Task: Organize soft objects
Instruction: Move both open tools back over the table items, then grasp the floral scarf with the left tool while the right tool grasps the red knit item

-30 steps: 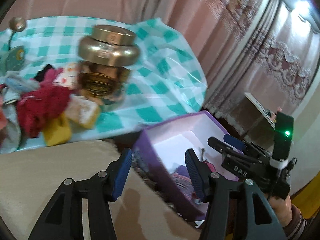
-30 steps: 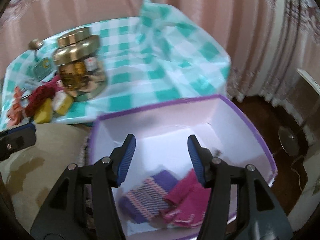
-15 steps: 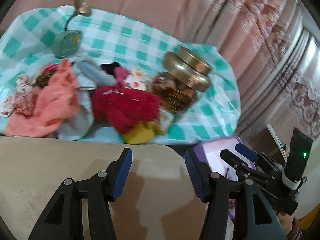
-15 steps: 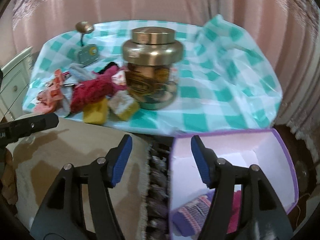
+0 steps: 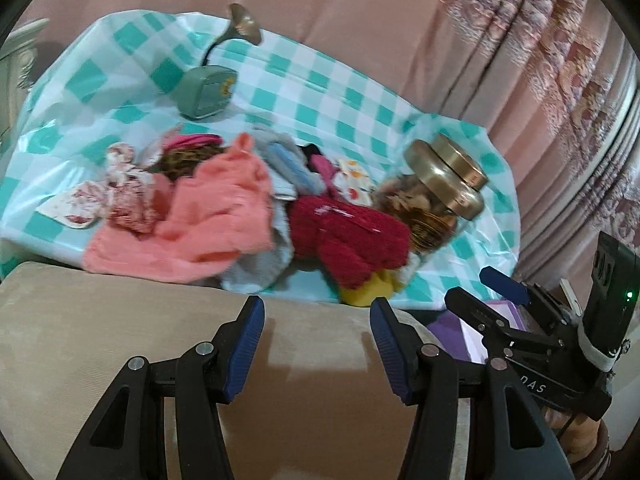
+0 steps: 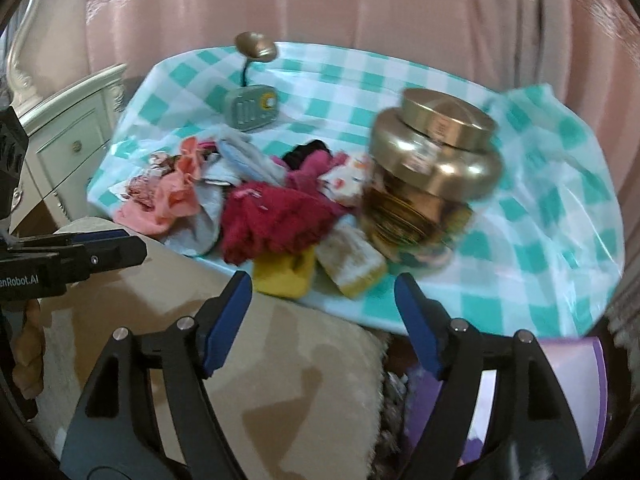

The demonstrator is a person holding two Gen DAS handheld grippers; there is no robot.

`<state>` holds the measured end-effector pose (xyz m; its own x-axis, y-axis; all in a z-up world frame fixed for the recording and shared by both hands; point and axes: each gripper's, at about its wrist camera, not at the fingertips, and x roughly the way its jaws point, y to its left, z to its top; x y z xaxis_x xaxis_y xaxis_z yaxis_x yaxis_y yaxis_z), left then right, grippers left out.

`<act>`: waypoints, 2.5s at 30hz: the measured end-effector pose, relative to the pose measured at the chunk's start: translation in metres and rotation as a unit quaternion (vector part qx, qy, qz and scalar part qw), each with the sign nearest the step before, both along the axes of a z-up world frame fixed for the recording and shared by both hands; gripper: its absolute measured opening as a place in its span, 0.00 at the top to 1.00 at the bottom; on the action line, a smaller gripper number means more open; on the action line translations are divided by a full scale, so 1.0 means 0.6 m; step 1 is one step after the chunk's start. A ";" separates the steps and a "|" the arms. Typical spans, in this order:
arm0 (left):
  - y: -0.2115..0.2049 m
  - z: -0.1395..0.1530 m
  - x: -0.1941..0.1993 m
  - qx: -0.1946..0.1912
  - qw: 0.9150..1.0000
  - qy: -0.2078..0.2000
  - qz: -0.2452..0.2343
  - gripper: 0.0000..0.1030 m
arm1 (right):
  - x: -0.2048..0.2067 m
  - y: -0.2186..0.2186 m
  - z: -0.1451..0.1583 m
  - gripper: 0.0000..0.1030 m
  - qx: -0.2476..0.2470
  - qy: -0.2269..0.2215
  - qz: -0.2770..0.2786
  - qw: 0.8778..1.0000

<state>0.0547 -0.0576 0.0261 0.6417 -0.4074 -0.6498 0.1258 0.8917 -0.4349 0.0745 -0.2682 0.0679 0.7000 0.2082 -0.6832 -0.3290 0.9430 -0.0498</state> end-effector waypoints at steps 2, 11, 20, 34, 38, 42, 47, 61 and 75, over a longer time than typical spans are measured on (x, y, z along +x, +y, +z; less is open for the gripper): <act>0.014 -0.001 0.003 -0.001 1.000 0.002 0.010 0.46 | 0.009 0.017 -0.002 0.24 -0.005 -0.002 0.015 1.000; 0.083 -0.009 0.017 0.000 0.998 0.016 0.056 0.46 | 0.060 0.096 -0.013 0.15 -0.061 -0.018 0.069 0.996; 0.155 -0.011 0.055 0.026 0.993 0.034 0.113 0.46 | 0.110 0.138 -0.041 0.13 -0.114 -0.022 0.067 0.991; 0.228 -0.067 0.201 0.013 0.972 0.126 0.197 0.45 | 0.146 0.173 -0.088 0.13 -0.180 -0.007 0.047 0.982; 0.229 -0.081 0.219 0.010 0.969 0.132 0.207 0.46 | 0.140 0.184 -0.098 0.22 -0.206 -0.017 0.043 0.977; 0.221 -0.087 0.230 0.023 0.971 0.126 0.202 0.70 | 0.133 0.193 -0.109 0.34 -0.227 -0.026 0.043 0.973; 0.218 -0.086 0.218 0.027 0.972 0.108 0.207 0.87 | 0.115 0.202 -0.111 0.49 -0.250 -0.055 0.046 0.966; 0.221 -0.043 0.153 0.019 0.969 0.015 0.246 0.93 | 0.069 0.192 -0.082 0.75 -0.213 -0.115 0.056 0.968; 0.216 -0.020 0.088 -0.018 0.966 -0.036 0.257 0.93 | 0.013 0.165 -0.030 0.88 -0.164 -0.187 0.047 0.967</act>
<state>0.1076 0.0722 0.0141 0.8086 -0.0446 -0.5866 -0.2976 0.8291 -0.4733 0.0822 -0.1692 0.0500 0.8999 0.0977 -0.4251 -0.3128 0.8237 -0.4729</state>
